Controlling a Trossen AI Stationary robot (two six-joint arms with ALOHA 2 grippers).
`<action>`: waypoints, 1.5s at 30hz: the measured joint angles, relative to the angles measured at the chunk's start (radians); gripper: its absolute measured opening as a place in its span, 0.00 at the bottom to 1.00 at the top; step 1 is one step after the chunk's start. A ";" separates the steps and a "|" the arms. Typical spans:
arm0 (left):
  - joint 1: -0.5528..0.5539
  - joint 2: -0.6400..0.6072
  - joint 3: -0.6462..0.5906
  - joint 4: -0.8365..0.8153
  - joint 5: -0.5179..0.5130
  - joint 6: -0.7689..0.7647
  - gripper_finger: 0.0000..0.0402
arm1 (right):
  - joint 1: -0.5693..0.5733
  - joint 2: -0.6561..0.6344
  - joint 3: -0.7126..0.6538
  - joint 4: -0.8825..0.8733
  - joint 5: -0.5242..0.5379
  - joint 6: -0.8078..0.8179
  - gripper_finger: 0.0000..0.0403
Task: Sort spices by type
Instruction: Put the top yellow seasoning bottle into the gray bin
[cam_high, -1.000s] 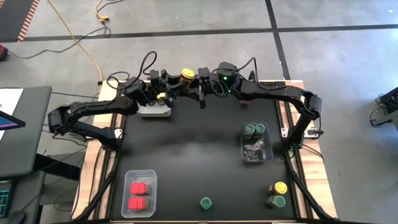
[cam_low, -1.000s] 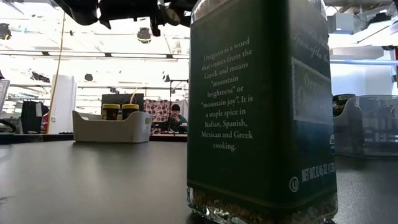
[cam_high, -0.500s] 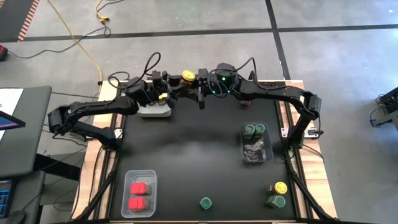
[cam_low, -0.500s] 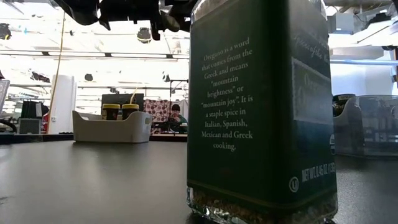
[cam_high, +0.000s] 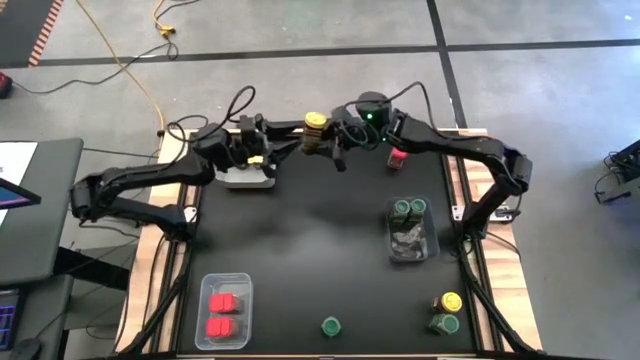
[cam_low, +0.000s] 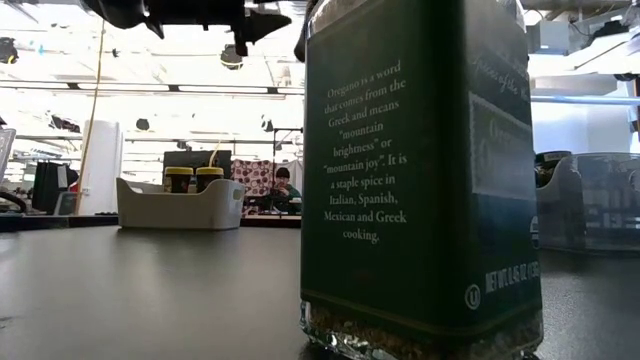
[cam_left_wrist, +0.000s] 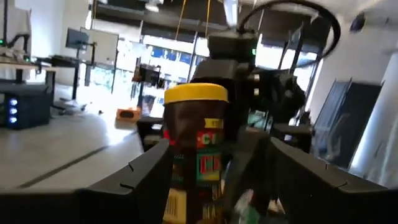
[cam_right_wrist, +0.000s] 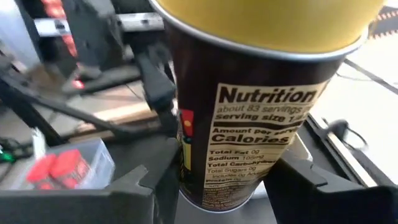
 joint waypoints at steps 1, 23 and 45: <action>0.000 -0.015 0.000 -0.034 0.000 0.018 0.61 | 0.000 -0.008 0.000 -0.030 0.002 -0.011 0.53; 0.104 0.024 0.558 -1.054 -0.009 0.089 0.61 | 0.093 0.101 0.000 -0.306 0.097 -0.124 0.53; 0.086 0.060 0.557 -1.248 -0.167 0.078 0.95 | 0.087 0.108 0.000 -0.307 0.156 -0.292 0.53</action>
